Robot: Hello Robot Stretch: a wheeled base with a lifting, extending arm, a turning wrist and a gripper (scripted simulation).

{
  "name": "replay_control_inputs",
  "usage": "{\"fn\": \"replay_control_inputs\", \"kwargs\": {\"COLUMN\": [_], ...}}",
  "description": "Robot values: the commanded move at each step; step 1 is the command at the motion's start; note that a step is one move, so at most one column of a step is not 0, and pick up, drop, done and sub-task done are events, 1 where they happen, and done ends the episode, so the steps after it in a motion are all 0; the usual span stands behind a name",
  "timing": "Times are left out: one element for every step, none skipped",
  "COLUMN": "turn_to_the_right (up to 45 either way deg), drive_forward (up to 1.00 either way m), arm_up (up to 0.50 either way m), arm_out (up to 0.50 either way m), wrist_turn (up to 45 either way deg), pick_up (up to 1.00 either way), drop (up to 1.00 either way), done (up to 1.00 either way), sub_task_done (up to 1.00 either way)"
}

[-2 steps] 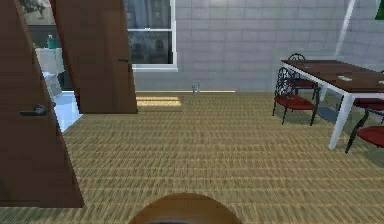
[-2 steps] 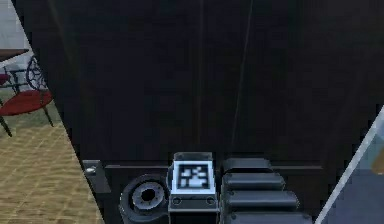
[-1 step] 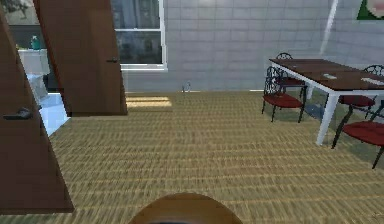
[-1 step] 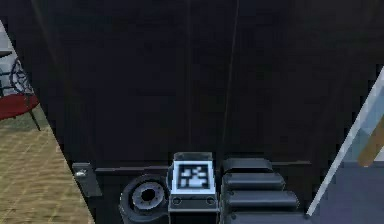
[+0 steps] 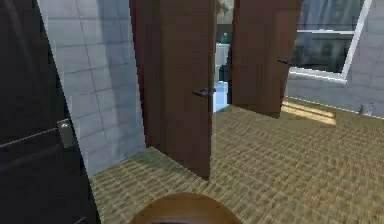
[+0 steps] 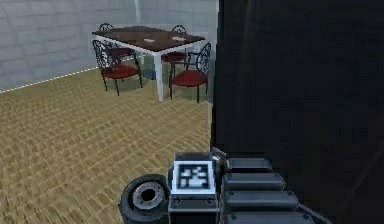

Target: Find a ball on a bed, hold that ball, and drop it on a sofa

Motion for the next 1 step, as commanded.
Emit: {"fn": "replay_control_inputs", "kwargs": {"turn_to_the_right": [-45.0], "drive_forward": [0.0], "arm_up": [0.0], "arm_out": [0.0], "wrist_turn": [0.0], "pick_up": [0.0], "drop": [0.0], "done": [0.0], "sub_task_done": [0.0]}}
